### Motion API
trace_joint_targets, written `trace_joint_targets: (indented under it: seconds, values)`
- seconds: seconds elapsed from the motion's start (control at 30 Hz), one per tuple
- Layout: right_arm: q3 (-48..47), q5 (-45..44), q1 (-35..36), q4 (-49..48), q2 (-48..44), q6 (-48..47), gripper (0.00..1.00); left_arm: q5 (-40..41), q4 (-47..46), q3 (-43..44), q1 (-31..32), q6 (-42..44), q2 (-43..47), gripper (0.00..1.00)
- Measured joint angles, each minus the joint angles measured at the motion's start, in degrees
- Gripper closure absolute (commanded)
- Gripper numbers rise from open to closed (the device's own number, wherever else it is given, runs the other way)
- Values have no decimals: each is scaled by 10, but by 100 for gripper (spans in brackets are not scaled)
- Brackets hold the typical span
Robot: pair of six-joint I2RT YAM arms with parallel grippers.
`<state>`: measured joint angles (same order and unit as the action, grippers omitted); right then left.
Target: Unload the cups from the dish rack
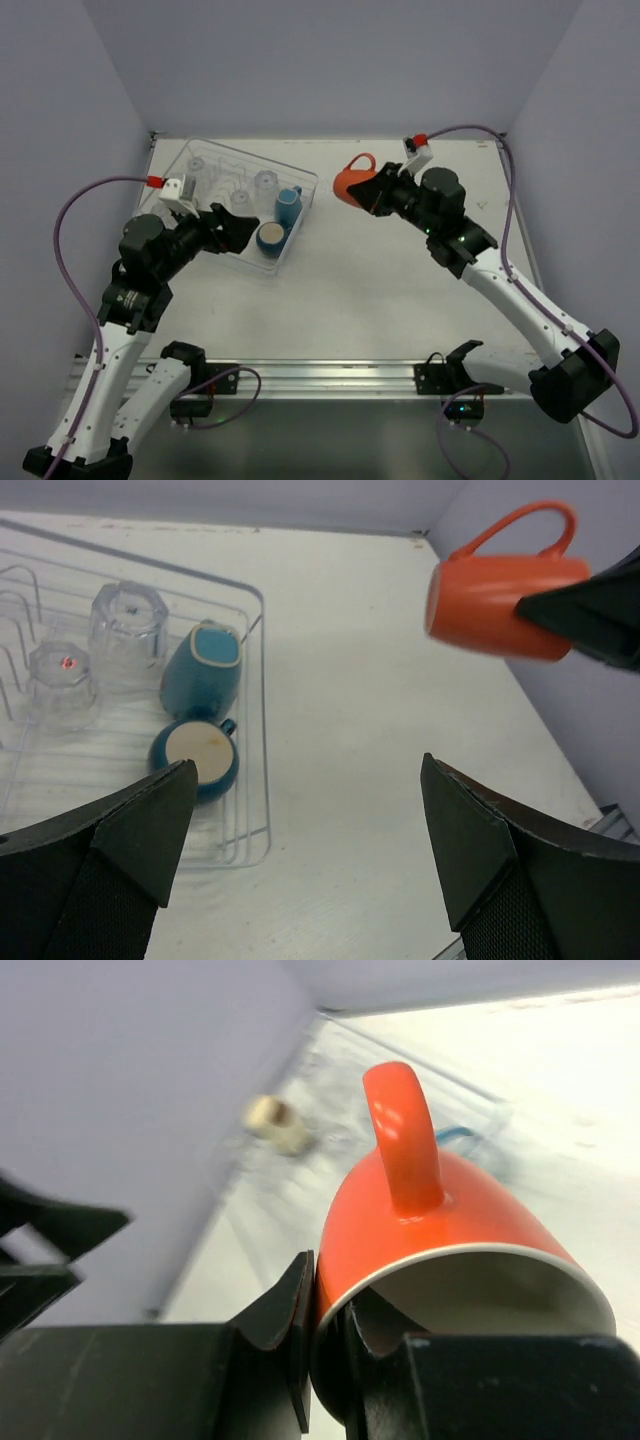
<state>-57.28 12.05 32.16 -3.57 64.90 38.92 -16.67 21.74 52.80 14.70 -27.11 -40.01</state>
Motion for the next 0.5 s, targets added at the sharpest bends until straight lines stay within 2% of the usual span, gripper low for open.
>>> trace_joint_targets:
  seconds: [0.13, 0.27, 0.5]
  values:
    - [-140, -97, -38, 197, 72, -111, 100, 17, 20, -52, 0, 35, 3, 0]
    - [-299, -156, -81, 360, 204, -192, 100, 28, 36, -82, 14, 44, -11, 0]
    - [-490, -200, -117, 543, 431, -275, 100, 52, 26, -93, 83, 56, -18, 0]
